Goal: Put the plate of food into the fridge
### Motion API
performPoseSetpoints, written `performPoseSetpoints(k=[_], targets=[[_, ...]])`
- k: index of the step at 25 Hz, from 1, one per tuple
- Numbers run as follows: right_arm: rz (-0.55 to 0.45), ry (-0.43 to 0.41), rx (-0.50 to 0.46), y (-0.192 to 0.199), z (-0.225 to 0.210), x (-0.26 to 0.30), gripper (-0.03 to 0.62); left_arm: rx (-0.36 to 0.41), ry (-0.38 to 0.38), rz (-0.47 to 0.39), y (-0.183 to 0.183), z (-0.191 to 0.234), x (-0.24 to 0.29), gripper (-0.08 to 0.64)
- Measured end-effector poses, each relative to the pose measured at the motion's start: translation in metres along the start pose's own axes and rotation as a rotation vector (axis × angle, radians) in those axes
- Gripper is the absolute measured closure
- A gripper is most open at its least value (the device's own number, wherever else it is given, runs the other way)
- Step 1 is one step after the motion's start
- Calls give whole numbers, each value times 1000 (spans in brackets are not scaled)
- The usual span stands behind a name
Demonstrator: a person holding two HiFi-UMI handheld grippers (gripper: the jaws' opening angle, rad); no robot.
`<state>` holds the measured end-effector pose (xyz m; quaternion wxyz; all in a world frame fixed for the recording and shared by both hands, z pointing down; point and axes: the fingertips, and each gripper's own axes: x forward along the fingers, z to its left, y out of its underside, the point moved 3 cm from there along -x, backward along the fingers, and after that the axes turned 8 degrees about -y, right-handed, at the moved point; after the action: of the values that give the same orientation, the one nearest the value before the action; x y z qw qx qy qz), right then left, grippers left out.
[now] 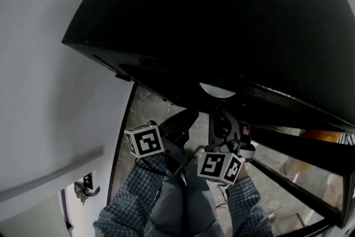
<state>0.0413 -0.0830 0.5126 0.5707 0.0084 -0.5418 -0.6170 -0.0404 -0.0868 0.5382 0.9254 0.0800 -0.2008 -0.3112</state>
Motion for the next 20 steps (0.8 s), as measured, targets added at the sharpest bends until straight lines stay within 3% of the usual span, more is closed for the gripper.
performPoseSetpoints(k=[2,6,9,12,20], targets=[[-43,-9,72,-7,-2,-12,586,82,25,-7,-2,-17,-3,500],[-85,-30,209,-16,-8,-37,586,260,55,14,2,-54,-11,546],[-108,-70,383,-21,-12,-52,586,348,52,14,2,-75,-19,552],[-122,-91,514,-23,-14,-70,586,374,53,21,5,-92,-27,552],[-117,-80,593,-29,-27,-119,586,347,17,36,18,-122,-67,552]])
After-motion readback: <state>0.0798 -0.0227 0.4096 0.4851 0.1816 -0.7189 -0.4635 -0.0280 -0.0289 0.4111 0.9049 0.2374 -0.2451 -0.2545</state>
